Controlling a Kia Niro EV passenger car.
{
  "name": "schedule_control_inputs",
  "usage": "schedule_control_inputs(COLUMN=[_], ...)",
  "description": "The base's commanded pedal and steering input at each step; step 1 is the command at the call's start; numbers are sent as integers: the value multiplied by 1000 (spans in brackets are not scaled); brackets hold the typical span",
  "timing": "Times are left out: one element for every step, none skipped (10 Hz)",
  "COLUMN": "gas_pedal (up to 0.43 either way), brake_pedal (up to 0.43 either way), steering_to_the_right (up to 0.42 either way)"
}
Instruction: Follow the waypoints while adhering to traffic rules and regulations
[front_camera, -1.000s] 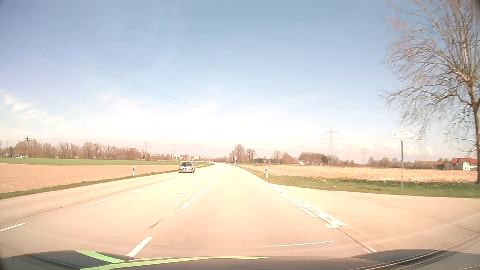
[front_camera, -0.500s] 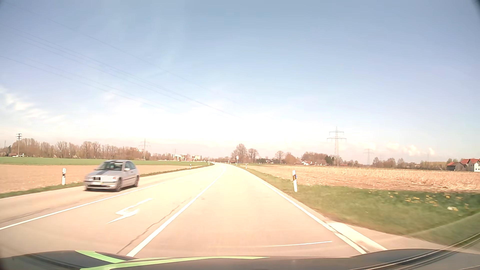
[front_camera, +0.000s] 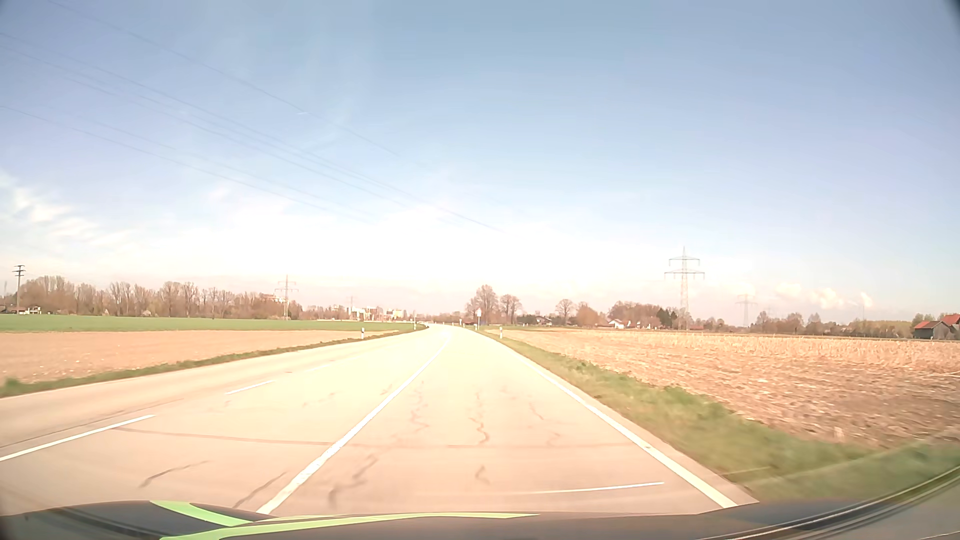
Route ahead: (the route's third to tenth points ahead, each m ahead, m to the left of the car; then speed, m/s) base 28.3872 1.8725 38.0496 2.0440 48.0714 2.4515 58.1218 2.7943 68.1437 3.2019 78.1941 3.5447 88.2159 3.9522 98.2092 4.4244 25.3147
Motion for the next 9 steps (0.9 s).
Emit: schedule_control_inputs(gas_pedal=[197,197,197,197,197,197,197,197,197], brake_pedal=[0,0,0,0,0,0,0,0,0], steering_to_the_right=[-2,-2,-3,-3,-3,-3,-3,-3,-3])
